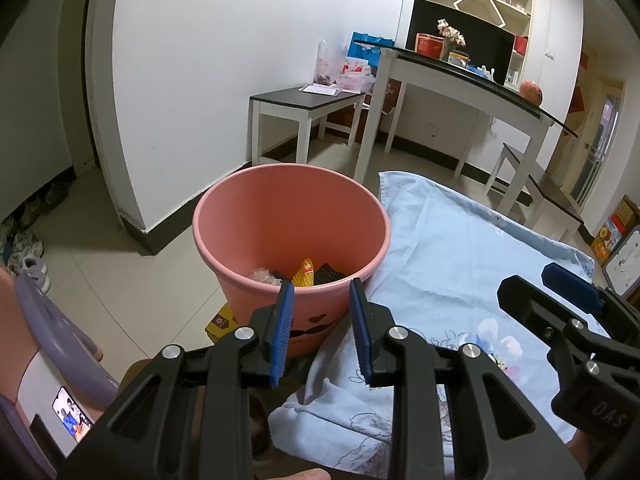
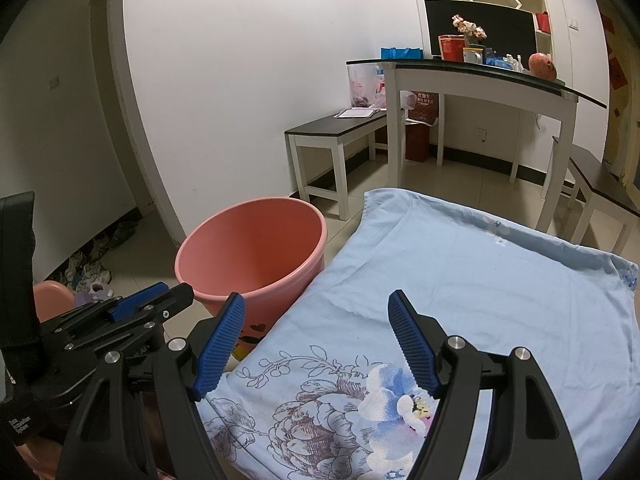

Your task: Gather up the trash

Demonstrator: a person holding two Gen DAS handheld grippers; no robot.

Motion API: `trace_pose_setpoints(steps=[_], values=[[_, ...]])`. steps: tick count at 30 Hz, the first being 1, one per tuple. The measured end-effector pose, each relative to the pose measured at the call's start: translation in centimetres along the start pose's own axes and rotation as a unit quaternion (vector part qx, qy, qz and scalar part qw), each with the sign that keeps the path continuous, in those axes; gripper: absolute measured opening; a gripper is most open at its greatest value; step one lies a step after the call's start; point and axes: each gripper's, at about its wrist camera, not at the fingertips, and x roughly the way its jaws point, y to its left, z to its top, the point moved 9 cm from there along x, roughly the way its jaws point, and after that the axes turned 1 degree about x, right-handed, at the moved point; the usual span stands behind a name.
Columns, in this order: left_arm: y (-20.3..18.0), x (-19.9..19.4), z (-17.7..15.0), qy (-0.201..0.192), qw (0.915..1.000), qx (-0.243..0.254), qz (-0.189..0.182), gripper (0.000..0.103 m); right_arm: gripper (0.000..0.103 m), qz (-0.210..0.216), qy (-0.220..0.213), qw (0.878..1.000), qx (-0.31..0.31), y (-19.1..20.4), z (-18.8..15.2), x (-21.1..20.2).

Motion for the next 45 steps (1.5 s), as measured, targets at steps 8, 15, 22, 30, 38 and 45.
trace_pose_setpoints(steps=[8, 15, 22, 30, 38, 45], values=[[0.10, 0.07, -0.09, 0.000, 1.0000, 0.001, 0.000, 0.028, 0.073, 0.000, 0.000, 1.000, 0.000, -0.02, -0.02, 0.00], [0.14, 0.24, -0.18, 0.001, 1.0000, 0.004, 0.000, 0.028, 0.073, 0.000, 0.000, 1.000, 0.000, 0.04, 0.01, -0.22], [0.10, 0.23, -0.20, 0.002, 1.0000, 0.003, 0.000, 0.028, 0.073, 0.000, 0.000, 1.000, 0.000, 0.00, -0.02, -0.21], [-0.14, 0.19, -0.22, 0.002, 1.0000, 0.004, 0.001, 0.028, 0.073, 0.001, 0.000, 1.000, 0.000, -0.03, 0.00, -0.38], [-0.17, 0.19, -0.18, 0.002, 1.0000, 0.004, 0.001, 0.028, 0.073, 0.001, 0.001, 1.000, 0.000, -0.05, 0.01, -0.38], [-0.08, 0.25, -0.22, 0.002, 1.0000, 0.005, 0.001, 0.028, 0.073, 0.001, 0.001, 1.000, 0.001, -0.08, -0.01, -0.41]])
